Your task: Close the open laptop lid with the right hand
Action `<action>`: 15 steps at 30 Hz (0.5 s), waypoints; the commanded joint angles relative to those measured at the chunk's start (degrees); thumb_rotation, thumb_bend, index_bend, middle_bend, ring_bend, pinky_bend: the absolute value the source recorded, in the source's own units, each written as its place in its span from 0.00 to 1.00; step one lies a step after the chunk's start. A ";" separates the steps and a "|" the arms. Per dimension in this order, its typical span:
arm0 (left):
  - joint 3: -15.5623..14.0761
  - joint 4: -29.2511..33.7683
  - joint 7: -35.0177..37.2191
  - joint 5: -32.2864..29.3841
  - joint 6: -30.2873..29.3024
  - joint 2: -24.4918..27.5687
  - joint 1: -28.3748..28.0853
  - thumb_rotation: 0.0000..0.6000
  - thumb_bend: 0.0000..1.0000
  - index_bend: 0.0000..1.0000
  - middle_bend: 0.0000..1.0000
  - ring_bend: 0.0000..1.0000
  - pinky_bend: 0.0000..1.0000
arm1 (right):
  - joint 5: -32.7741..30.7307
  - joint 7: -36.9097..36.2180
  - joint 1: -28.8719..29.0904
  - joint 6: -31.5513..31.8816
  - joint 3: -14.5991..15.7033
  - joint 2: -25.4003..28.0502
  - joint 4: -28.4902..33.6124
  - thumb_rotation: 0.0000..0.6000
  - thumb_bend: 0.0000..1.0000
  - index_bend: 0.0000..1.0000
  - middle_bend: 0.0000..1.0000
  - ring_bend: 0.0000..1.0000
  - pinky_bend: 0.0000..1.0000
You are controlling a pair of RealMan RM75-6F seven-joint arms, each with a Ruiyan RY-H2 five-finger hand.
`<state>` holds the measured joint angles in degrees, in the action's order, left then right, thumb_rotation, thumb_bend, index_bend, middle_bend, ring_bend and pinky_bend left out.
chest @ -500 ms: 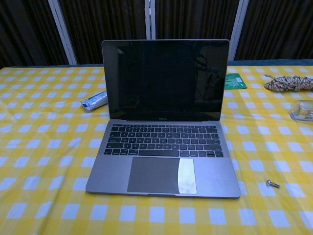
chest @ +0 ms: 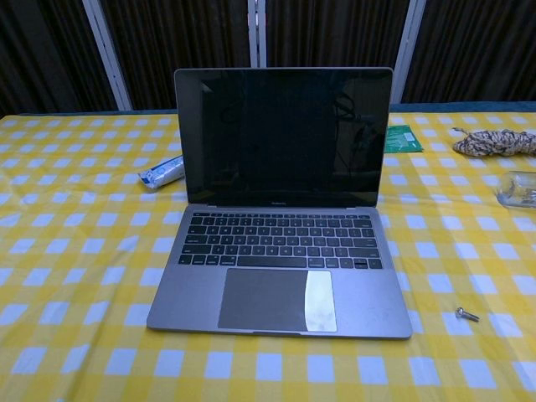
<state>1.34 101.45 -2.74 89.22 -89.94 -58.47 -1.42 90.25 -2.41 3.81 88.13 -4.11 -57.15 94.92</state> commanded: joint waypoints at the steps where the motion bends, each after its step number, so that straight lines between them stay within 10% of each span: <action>1: 0.45 0.14 -0.29 -1.03 0.77 -0.03 -0.39 1.00 0.00 0.00 0.00 0.00 0.00 | -1.28 -1.59 4.27 -5.70 -1.75 2.04 -0.17 1.00 0.28 0.00 0.00 0.00 0.00; 10: 1.17 -0.45 -2.33 -4.52 5.09 -1.12 -2.31 1.00 0.00 0.00 0.00 0.00 0.00 | -4.35 -9.40 20.49 -26.19 -8.41 6.60 2.81 1.00 0.88 0.00 0.00 0.00 0.00; 15: 2.01 -1.16 -3.11 -6.98 6.64 -1.82 -3.12 1.00 0.00 0.00 0.00 0.00 0.00 | -10.03 -12.12 29.48 -38.09 -12.20 6.08 2.66 1.00 1.00 0.00 0.00 0.00 0.00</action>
<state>3.05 100.57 -5.59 82.78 -83.71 -60.04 -4.26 84.49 -11.39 26.84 57.39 -12.91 -51.57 96.95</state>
